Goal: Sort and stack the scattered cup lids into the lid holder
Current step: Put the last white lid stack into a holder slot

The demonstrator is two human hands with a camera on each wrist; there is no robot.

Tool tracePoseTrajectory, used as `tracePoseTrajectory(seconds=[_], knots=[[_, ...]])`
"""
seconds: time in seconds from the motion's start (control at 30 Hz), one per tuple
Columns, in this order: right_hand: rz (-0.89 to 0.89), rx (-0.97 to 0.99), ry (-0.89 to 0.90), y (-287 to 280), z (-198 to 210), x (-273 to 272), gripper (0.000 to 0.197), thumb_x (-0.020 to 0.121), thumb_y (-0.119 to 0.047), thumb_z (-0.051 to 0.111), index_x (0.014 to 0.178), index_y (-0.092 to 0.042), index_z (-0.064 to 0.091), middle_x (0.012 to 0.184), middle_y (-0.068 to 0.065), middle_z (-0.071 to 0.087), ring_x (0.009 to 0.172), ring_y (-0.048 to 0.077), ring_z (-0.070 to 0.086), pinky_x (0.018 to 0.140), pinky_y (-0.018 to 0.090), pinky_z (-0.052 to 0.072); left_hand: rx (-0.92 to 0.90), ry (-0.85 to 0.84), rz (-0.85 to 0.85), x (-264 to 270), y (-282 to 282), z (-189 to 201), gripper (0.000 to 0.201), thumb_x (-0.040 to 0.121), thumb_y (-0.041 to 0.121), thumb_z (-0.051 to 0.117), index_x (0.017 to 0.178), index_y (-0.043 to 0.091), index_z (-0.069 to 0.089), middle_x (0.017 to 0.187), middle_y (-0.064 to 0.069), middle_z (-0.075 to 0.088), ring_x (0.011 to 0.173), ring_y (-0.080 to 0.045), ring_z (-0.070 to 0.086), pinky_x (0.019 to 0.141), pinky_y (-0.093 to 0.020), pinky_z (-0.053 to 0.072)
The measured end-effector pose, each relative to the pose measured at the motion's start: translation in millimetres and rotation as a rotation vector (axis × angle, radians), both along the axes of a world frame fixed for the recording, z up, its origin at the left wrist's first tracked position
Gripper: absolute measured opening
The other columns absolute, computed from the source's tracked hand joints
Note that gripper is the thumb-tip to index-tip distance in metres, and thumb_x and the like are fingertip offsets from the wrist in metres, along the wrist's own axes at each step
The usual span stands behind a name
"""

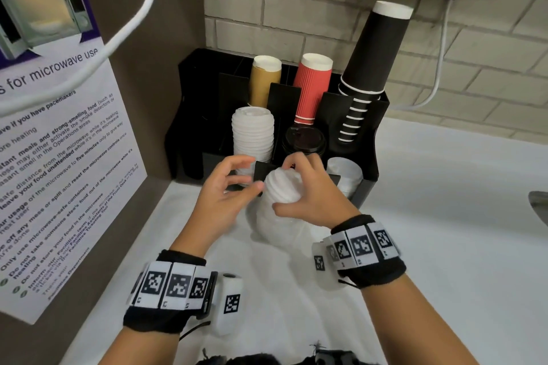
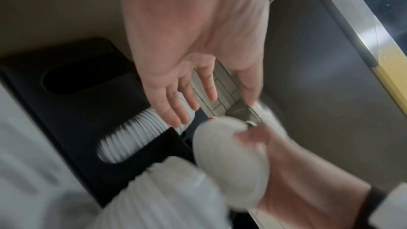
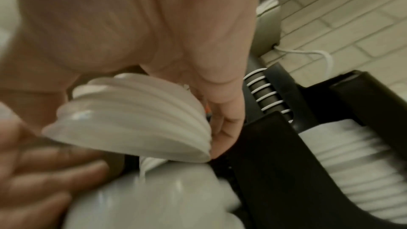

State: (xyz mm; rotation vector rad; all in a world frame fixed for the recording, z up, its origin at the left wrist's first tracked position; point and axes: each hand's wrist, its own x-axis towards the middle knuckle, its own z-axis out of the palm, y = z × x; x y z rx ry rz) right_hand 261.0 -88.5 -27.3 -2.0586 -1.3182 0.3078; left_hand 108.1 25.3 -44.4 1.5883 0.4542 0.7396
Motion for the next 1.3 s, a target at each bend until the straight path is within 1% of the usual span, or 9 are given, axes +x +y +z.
tracePoseTrajectory(seconds=[0.1, 0.2, 0.27, 0.33, 0.47, 0.67, 1.07, 1.23, 1.3], knots=[[-0.013, 0.173, 0.183, -8, 10, -4, 0.063, 0.064, -0.031, 0.084, 0.113, -0.031, 0.046, 0.112, -0.001, 0.045, 0.101, 0.003, 0.046, 0.080, 0.002, 0.035, -0.096, -0.035, -0.162, 6, -9, 0, 0.075, 0.064, 0.033, 0.078, 0.132, 0.039, 0.047, 0.137, 0.006, 0.052, 0.120, -0.012, 0.058, 0.087, -0.023, 0.053], [0.016, 0.223, 0.423, -16, 18, -14, 0.061, 0.066, -0.038, 0.074, 0.121, -0.036, 0.046, 0.115, -0.002, 0.053, 0.102, 0.007, 0.056, 0.083, 0.021, 0.050, -0.142, -0.083, -0.304, 10, -15, 1, 0.099, 0.054, 0.041, 0.091, 0.137, 0.045, 0.038, 0.144, 0.009, 0.047, 0.127, -0.011, 0.054, 0.098, -0.027, 0.050], [0.041, 0.245, 0.503, -20, 20, -19, 0.061, 0.069, -0.038, 0.071, 0.124, -0.041, 0.046, 0.111, -0.006, 0.058, 0.097, 0.001, 0.059, 0.080, 0.022, 0.052, -0.134, -0.079, -0.323, 11, -19, 1, 0.101, 0.053, 0.032, 0.094, 0.136, 0.049, 0.039, 0.145, 0.010, 0.048, 0.126, -0.012, 0.055, 0.102, -0.034, 0.049], [0.073, 0.257, 0.545, -23, 20, -22, 0.060, 0.072, -0.040, 0.071, 0.126, -0.045, 0.046, 0.111, -0.009, 0.061, 0.097, -0.002, 0.061, 0.082, 0.021, 0.051, -0.141, -0.102, -0.301, 12, -22, 1, 0.096, 0.061, 0.020, 0.092, 0.136, 0.049, 0.040, 0.142, 0.012, 0.050, 0.124, -0.015, 0.057, 0.098, -0.036, 0.052], [0.165, 0.209, 0.623, -28, 22, -21, 0.066, 0.072, -0.043, 0.073, 0.132, -0.047, 0.044, 0.121, -0.004, 0.062, 0.113, 0.012, 0.060, 0.096, 0.037, 0.050, -0.112, -0.129, -0.284, 10, -21, 1, 0.093, 0.064, 0.014, 0.089, 0.137, 0.047, 0.042, 0.140, 0.015, 0.051, 0.122, -0.016, 0.059, 0.087, -0.032, 0.056], [0.159, 0.226, 0.653, -34, 26, -14, 0.066, 0.070, -0.035, 0.075, 0.131, -0.037, 0.050, 0.123, 0.002, 0.063, 0.113, 0.024, 0.061, 0.101, 0.047, 0.047, -0.100, -0.117, -0.288, 8, -21, 4, 0.094, 0.058, 0.025, 0.088, 0.140, 0.040, 0.043, 0.143, 0.011, 0.049, 0.125, -0.019, 0.055, 0.086, -0.036, 0.057], [0.131, 0.260, 0.564, -32, 28, -19, 0.062, 0.071, -0.021, 0.082, 0.122, -0.040, 0.055, 0.117, -0.007, 0.063, 0.109, 0.014, 0.062, 0.091, 0.038, 0.054, -0.084, -0.091, -0.301, 9, -20, 6, 0.103, 0.057, 0.019, 0.094, 0.141, 0.044, 0.040, 0.145, 0.014, 0.046, 0.132, -0.015, 0.049, 0.094, -0.039, 0.055], [0.028, 0.353, 0.481, -36, 40, 3, 0.060, 0.068, -0.020, 0.081, 0.120, -0.037, 0.055, 0.113, -0.006, 0.062, 0.100, 0.012, 0.064, 0.075, 0.027, 0.056, -0.096, -0.121, -0.229, 4, -14, 4, 0.094, 0.058, 0.023, 0.083, 0.138, 0.045, 0.039, 0.145, 0.017, 0.044, 0.130, -0.005, 0.049, 0.100, -0.028, 0.050], [-0.128, 0.443, 0.373, -39, 47, 29, 0.060, 0.070, -0.016, 0.082, 0.120, -0.034, 0.054, 0.116, -0.004, 0.061, 0.102, 0.014, 0.063, 0.080, 0.027, 0.055, -0.078, -0.125, -0.163, 0, -9, 5, 0.083, 0.061, 0.029, 0.080, 0.134, 0.044, 0.044, 0.141, 0.015, 0.047, 0.126, -0.004, 0.052, 0.095, -0.021, 0.050]])
